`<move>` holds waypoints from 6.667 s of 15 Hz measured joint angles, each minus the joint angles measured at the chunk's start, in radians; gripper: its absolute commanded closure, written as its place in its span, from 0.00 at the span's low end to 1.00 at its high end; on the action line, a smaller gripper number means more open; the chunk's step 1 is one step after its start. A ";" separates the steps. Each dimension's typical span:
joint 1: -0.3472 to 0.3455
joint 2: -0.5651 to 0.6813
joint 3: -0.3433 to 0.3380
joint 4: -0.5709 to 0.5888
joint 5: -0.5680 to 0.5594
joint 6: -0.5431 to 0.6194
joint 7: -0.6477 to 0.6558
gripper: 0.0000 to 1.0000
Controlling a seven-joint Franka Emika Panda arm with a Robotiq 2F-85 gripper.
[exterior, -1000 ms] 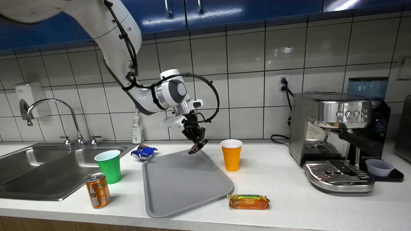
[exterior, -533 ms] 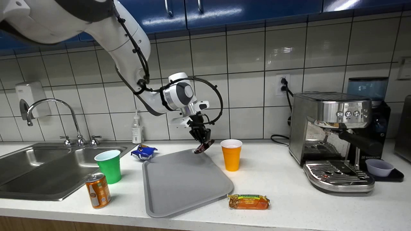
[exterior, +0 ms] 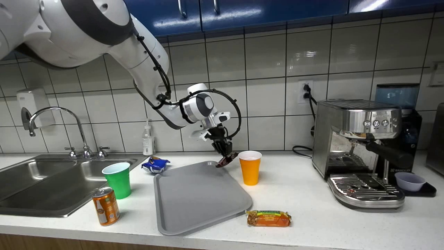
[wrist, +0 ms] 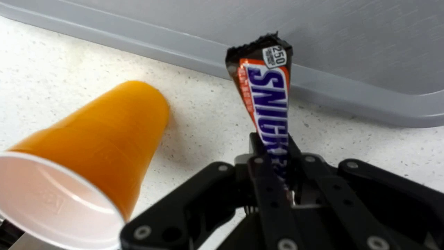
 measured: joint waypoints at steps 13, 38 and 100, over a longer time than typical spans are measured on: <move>-0.032 0.119 -0.008 0.182 0.001 -0.104 0.130 0.96; -0.039 0.110 -0.003 0.273 0.000 -0.139 0.154 0.00; 0.149 -0.444 -0.062 -0.466 -0.288 0.087 0.405 0.99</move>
